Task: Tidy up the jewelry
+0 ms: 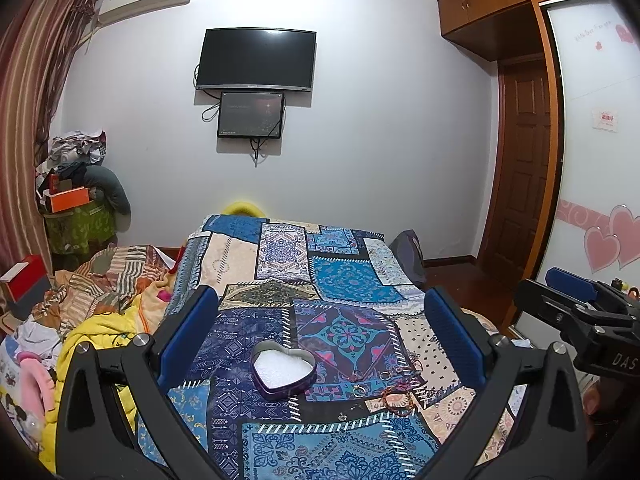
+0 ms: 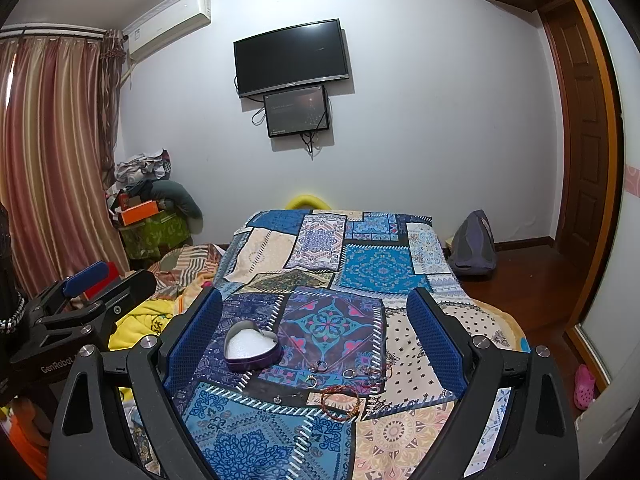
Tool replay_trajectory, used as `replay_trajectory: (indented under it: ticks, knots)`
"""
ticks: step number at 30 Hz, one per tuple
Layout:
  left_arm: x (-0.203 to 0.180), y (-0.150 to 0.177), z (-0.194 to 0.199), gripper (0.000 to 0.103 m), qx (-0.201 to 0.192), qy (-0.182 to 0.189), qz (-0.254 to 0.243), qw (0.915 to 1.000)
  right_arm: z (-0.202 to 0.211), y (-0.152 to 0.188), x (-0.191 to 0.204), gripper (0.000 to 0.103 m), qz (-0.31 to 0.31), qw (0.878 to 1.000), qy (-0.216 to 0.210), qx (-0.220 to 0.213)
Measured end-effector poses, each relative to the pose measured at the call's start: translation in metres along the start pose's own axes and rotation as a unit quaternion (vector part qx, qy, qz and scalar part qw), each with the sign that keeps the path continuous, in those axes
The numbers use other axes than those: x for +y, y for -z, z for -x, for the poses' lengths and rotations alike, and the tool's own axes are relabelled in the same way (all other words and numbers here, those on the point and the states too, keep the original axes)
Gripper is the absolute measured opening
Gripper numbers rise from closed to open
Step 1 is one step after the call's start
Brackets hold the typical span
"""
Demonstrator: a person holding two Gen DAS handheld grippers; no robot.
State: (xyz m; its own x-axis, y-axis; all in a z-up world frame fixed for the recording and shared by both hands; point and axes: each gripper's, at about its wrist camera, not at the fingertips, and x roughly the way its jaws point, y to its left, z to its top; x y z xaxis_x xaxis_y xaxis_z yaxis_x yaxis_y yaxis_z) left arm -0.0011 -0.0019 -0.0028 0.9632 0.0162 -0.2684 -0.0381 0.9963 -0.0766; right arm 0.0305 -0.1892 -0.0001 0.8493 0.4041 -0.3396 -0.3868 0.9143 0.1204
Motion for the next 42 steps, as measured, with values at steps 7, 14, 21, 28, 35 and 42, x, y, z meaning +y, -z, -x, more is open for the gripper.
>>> replay_trajectory:
  ticks: [7, 14, 21, 28, 35, 42]
  knots:
    - [0.0003, -0.0014, 0.0008, 0.103, 0.000, 0.001, 0.001, 1.0000, -0.0006, -0.0021, 0.0033, 0.092, 0.000, 1.000, 0.000, 0.001]
    - [-0.0011, -0.0027, 0.0009, 0.103, 0.000, 0.001, -0.002, 1.0000, -0.0010, -0.0014, 0.0036, 0.092, 0.000, 1.000, 0.000, 0.000]
    - [-0.0012, -0.0025, 0.0009, 0.103, 0.001, 0.003, -0.002, 1.0000, -0.0017, -0.0018, 0.0030, 0.092, 0.002, 1.000, 0.000, 0.000]
    - [-0.0006, -0.0055, -0.0004, 0.103, 0.002, 0.005, 0.000, 1.0000, -0.0022, -0.0011, 0.0034, 0.092, 0.002, 1.000, 0.000, 0.000]
    - [-0.0008, -0.0052, -0.0011, 0.103, 0.002, 0.004, -0.001, 1.0000, -0.0029, -0.0006, 0.0032, 0.092, 0.003, 1.000, 0.000, 0.001]
    - [-0.0013, -0.0035, -0.0021, 0.103, 0.003, 0.006, -0.001, 1.0000, -0.0068, 0.0022, 0.0019, 0.092, 0.007, 1.000, 0.004, 0.003]
